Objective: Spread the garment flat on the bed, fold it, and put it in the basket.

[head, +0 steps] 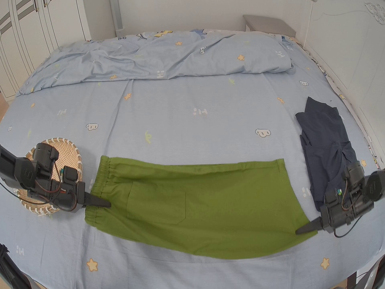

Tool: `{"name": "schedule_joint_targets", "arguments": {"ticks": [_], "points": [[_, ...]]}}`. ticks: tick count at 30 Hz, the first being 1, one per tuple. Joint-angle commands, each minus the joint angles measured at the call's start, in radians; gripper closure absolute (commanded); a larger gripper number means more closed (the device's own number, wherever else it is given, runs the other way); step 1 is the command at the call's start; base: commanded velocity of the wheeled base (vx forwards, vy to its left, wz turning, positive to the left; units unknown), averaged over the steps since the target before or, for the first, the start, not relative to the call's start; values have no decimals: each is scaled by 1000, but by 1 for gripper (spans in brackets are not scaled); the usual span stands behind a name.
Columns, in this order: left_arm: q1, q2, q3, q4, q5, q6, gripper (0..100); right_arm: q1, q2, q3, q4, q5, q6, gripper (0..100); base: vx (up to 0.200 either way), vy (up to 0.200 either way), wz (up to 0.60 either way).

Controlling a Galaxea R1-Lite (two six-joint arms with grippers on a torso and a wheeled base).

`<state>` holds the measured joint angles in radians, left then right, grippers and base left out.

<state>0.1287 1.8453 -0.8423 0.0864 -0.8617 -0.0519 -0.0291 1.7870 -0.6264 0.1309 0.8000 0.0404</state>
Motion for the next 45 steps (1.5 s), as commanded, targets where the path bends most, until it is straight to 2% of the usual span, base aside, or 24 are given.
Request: {"name": "schedule_joint_targets", "arguments": {"ticks": [1,6,11,12,19,21,24,26,29,31,34,36,38,43,45], "points": [[49,-115,172,58,1,122,100,9,-161,224,-77,-2,-40,100,0,0,0],[83,-121,270,50,1,201,100,34,-167,350,-211,-1,-36,100,0,0,0],[83,-118,267,47,1,205,100,43,-156,390,-266,1,-36,100,0,0,0],[81,-118,266,47,1,205,100,49,-149,390,-269,-1,-39,0,0,0,0],[84,-135,218,95,15,199,100,52,-126,389,-286,-2,-40,0,0,0,0],[88,-181,170,171,20,198,100,41,-133,382,-298,-5,-40,0,0,0,0],[106,-250,60,368,79,199,100,8,-230,338,-303,-24,-27,0,0,0,0],[112,-282,8,444,104,199,100,-3,-296,297,-287,-41,-14,0,0,0,0],[144,-327,-46,513,125,201,100,12,-390,188,-223,-68,38,0,0,0,0],[166,-334,-49,513,132,204,100,35,-436,109,-154,-79,58,0,0,0,0],[186,-340,-55,518,141,207,100,69,-474,-27,-17,-99,62,0,0,0,0],[184,-340,-61,524,153,207,100,69,-475,-64,23,-101,62,0,0,0,0],[169,-356,-67,533,196,201,100,80,-509,-88,56,-101,62,0,0,0,0],[98,-420,-84,555,204,172,100,110,-549,-90,72,-111,64,0,0,0,0],[-3,-445,-147,607,257,109,100,121,-557,-95,87,-139,64,0,0,0,0]]}}
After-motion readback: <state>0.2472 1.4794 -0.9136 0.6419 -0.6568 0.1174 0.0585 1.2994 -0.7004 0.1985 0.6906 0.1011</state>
